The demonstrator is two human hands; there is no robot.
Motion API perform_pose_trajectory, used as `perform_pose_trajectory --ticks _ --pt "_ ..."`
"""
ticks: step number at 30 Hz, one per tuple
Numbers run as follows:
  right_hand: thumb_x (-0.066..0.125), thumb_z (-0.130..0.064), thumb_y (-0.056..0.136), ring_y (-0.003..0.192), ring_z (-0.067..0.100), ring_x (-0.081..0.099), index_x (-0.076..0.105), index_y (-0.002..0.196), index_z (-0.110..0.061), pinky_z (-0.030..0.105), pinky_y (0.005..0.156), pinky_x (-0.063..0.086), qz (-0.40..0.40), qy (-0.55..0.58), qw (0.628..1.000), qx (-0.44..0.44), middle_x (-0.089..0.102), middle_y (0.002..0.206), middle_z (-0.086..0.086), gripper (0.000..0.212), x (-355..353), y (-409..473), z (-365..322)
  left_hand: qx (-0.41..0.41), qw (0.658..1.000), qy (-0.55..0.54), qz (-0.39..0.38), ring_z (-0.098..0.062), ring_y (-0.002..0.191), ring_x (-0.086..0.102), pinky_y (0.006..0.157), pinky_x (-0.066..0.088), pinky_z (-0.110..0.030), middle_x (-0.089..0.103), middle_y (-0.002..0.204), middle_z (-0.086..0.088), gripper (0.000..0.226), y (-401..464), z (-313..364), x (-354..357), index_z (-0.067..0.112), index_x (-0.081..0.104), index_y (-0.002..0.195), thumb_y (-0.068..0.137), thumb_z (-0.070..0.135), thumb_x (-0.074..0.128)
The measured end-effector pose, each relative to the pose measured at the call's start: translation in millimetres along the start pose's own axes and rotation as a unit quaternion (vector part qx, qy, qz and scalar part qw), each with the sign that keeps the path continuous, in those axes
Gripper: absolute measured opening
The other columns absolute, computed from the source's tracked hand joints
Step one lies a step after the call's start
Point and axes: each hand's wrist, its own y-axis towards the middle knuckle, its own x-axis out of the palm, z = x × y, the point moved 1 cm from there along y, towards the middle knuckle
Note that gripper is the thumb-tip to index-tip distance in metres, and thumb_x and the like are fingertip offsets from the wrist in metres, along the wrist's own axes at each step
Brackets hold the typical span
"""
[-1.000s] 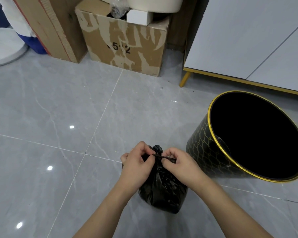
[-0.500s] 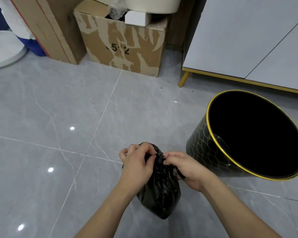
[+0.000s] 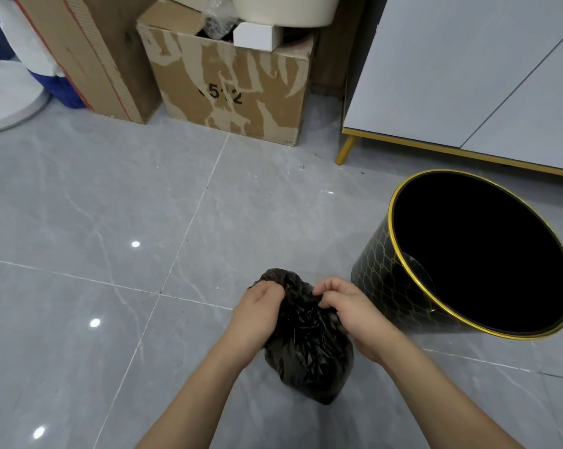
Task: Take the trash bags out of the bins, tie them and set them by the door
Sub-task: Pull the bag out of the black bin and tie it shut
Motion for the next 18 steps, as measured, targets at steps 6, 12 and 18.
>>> perform_pose_trajectory --ticks 6,12,18 --pt "0.055 -0.003 0.092 0.073 0.017 0.057 0.068 0.087 -0.018 0.031 0.075 0.050 0.028 -0.028 0.999 -0.038 0.055 0.073 0.004 0.020 -3 9 9 -0.029 0.993 0.103 0.057 -0.023 0.077 0.041 0.077 0.043 -0.041 0.047 0.075 0.001 0.028 8 2 -17 0.023 0.041 0.056 0.082 0.034 0.039" --pt "0.054 -0.022 0.096 0.102 0.014 0.053 0.072 0.098 -0.025 0.023 0.086 0.038 0.109 -0.219 0.963 -0.110 0.057 0.098 -0.005 0.018 3 24 22 0.016 0.985 0.132 0.114 -0.023 0.087 0.053 0.088 0.049 -0.054 0.051 0.093 -0.003 0.035 23 -24 -26 0.014 0.047 0.064 0.094 0.030 0.042" --pt "0.048 -0.039 0.097 0.120 0.012 0.045 0.068 0.099 -0.026 0.038 0.103 0.031 0.137 -0.247 0.950 -0.133 0.053 0.114 -0.018 0.024 14 28 14 0.061 0.983 0.052 0.163 -0.018 0.073 0.053 0.069 0.047 -0.042 0.056 0.076 -0.002 0.028 30 -9 -25 0.010 0.049 0.086 0.102 0.031 0.038"
